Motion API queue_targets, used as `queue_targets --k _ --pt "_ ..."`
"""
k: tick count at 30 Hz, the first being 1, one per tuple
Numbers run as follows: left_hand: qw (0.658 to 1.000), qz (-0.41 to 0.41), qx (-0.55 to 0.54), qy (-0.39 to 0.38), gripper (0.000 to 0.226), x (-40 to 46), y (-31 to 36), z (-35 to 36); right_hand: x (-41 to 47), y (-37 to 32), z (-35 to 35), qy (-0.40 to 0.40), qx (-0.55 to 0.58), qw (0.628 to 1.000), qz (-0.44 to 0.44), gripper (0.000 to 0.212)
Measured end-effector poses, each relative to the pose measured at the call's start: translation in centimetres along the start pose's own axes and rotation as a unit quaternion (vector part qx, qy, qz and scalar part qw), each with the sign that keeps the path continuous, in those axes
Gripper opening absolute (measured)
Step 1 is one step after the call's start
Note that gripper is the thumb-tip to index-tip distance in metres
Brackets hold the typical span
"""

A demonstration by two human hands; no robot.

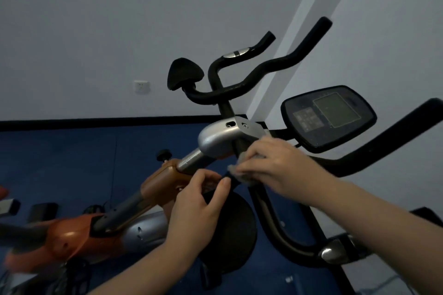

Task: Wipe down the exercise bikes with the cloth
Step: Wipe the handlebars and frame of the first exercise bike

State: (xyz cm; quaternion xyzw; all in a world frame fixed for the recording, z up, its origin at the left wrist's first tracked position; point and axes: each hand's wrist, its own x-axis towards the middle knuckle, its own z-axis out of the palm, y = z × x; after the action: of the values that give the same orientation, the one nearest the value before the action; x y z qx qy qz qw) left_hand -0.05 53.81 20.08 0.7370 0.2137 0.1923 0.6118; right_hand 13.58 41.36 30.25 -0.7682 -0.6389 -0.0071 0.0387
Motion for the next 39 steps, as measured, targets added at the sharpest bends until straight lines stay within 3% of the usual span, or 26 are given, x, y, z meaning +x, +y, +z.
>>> queue_targets --k 6,9,14,18,20,23,28,31,33,36,39 --pt "0.997 -0.013 -0.072 -0.033 0.042 0.3 -0.5 0.0 0.9 -1.8 1.1 0.041 0.054 0.997 0.033 0.016" --pt "0.992 -0.021 -0.103 -0.064 0.047 0.5 -0.9 -0.2 1.0 -2.6 1.9 0.004 0.087 0.996 0.01 0.017" --pt "0.991 -0.046 -0.097 -0.076 0.049 0.5 -0.9 -0.4 -1.7 1.0 -0.9 0.051 0.014 0.997 0.064 0.017" --pt "0.991 -0.035 -0.1 -0.077 0.036 0.6 -0.7 -0.4 0.8 -2.0 1.9 0.085 0.079 0.989 0.09 0.016" --pt "0.992 -0.022 -0.095 -0.081 0.034 0.7 -0.8 -0.4 1.2 -2.6 2.4 0.057 0.103 0.989 0.087 0.017" --pt "0.993 -0.013 -0.09 -0.079 0.035 0.6 -0.6 -0.6 -1.0 -0.2 0.2 0.023 0.046 0.993 0.103 0.02" --pt "0.995 0.016 -0.081 -0.063 0.031 0.6 -0.5 -0.5 -0.1 0.3 -1.5 0.052 0.013 0.99 0.134 0.014" --pt "0.995 0.031 -0.075 -0.056 0.022 0.6 -0.3 -0.4 2.7 -2.6 1.1 0.008 0.09 0.986 0.144 0.019" --pt "0.996 0.04 -0.066 -0.047 0.03 0.6 -0.2 -0.4 3.3 -2.0 0.9 -0.035 0.107 0.978 0.176 0.019" --pt "0.997 0.049 -0.055 -0.036 0.035 0.6 -0.3 -0.4 3.2 0.9 -1.8 -0.131 0.102 0.952 0.258 0.017" --pt "0.997 0.053 -0.047 -0.011 0.039 0.3 -0.4 -0.5 3.9 1.8 -2.6 -0.15 0.091 0.949 0.262 0.012"
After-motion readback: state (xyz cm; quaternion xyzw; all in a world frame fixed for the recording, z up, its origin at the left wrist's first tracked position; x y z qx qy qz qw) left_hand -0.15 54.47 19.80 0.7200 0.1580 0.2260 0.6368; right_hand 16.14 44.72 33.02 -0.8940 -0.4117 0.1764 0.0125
